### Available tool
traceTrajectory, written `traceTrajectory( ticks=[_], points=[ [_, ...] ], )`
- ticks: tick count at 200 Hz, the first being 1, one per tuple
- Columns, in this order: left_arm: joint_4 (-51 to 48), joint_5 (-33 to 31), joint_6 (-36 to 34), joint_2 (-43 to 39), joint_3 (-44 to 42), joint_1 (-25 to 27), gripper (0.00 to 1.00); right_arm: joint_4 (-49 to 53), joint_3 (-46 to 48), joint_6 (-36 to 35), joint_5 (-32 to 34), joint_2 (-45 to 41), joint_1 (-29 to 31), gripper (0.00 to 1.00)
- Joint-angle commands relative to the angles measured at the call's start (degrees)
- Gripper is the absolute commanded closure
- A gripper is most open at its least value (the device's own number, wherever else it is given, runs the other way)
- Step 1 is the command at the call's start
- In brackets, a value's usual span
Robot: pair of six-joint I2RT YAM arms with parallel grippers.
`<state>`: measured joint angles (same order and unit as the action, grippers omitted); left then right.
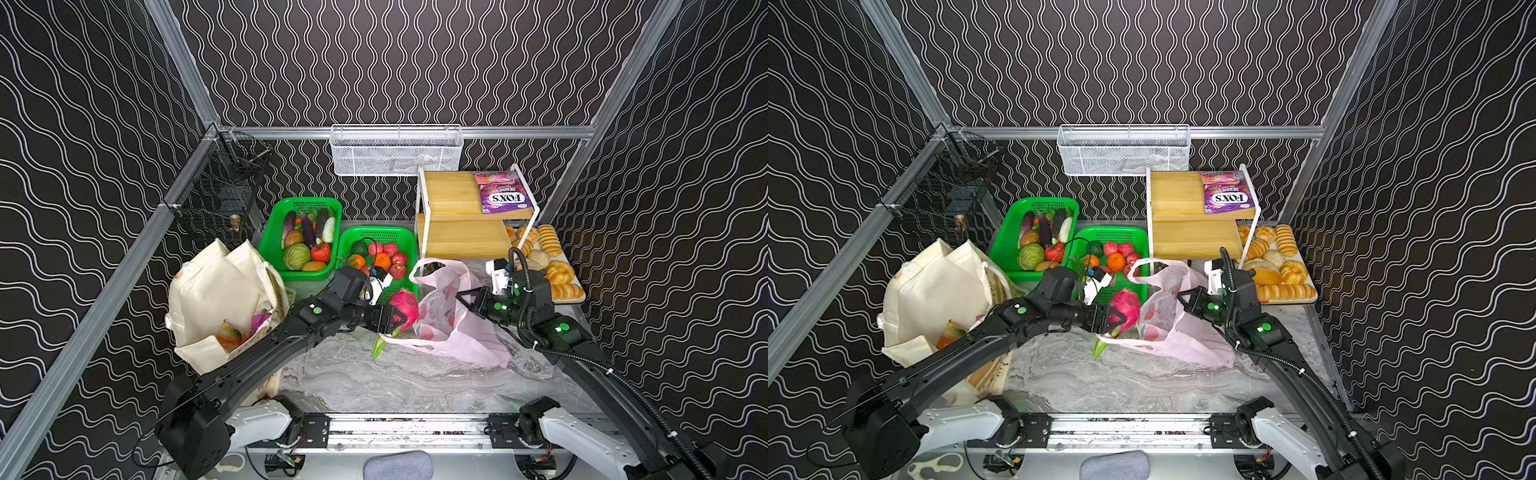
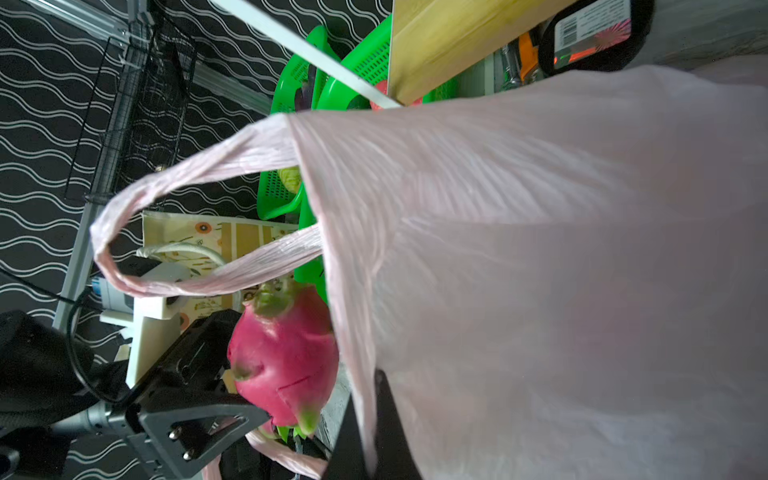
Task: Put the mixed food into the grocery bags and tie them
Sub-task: 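Carry the dragon fruit with the left gripper to the bag held by the right, then lower the dragon fruit into the pink bag and open the left gripper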
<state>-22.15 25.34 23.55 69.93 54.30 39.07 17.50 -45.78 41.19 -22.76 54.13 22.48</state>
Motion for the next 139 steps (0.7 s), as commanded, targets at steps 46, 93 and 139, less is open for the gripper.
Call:
traceTrajectory(
  ticks=[46,93,139],
  points=[
    [5.6,4.1,-1.7,7.7,6.0,5.4,0.41,-1.5,0.1,-3.5,-6.6,0.3,0.0,0.98],
    [17.2,1.6,11.0,10.9,4.0,5.4,0.4,-2.5,1.4,-6.0,-13.4,-0.2,0.0,0.97],
    [22.6,-0.5,21.1,13.0,2.3,5.8,0.38,-5.5,2.0,-6.2,-17.2,-0.5,0.0,0.97]
  ],
)
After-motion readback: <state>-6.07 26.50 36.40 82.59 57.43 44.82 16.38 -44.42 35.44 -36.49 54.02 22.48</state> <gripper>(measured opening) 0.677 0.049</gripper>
